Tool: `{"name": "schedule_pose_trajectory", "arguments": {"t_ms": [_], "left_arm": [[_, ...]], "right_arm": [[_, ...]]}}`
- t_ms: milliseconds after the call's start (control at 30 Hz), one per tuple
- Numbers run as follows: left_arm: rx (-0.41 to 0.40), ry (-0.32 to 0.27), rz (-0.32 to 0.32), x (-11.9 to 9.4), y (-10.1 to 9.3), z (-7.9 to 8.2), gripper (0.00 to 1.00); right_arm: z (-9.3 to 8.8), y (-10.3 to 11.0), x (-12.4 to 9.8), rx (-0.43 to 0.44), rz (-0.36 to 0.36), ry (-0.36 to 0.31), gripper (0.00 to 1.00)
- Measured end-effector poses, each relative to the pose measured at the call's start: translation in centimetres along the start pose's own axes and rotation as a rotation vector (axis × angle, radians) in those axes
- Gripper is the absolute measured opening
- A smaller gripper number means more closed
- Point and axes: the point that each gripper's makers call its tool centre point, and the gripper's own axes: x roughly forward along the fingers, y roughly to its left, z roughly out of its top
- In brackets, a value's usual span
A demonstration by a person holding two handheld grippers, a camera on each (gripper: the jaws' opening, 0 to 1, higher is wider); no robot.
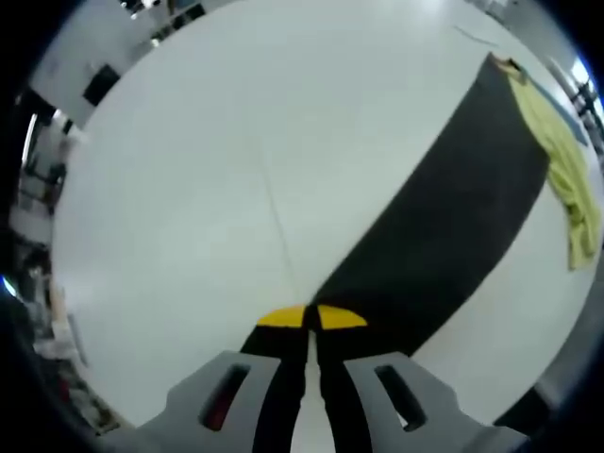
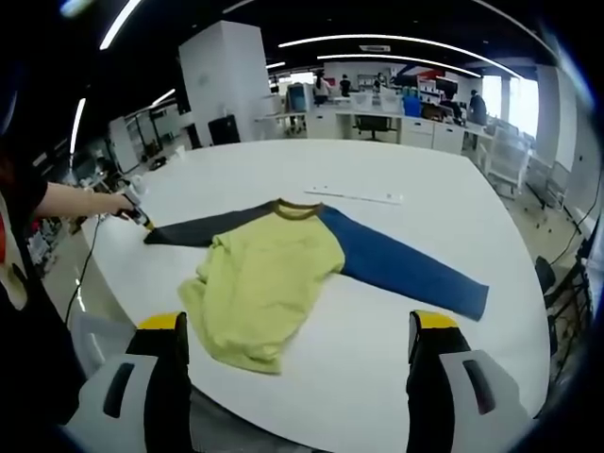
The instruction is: Fold the garment on the visible template until the final outline fits inside the template.
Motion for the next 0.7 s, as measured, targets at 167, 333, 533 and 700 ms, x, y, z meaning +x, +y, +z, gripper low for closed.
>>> {"name": "schedule_pose_trajectory", "arguments": {"t_ms": [167, 333, 533, 700], "left_arm": [[0.029, 0.006, 0.010, 0.32, 0.24, 0.14, 0.00], [0.025, 0.007, 0.013, 0.51, 0.49, 0.18, 0.00], [0.028, 0.013, 0.021, 0.57, 0.60, 0.08, 0.00], [0.031, 0.019, 0.041, 0.44, 0.93, 0.05, 0.03]], "right_arm": [[-0.21, 0.02, -0.03, 0.004, 0.000, 0.003, 0.96], [-0.15, -0.08, -0.15, 0.005, -0.004, 0.000, 0.96], [-0.13, -0.04, -0.34, 0.006, -0.004, -0.003, 0.96], [-0.32, -0.17, -0.85, 0.010, -0.012, -0.006, 0.96]]}}
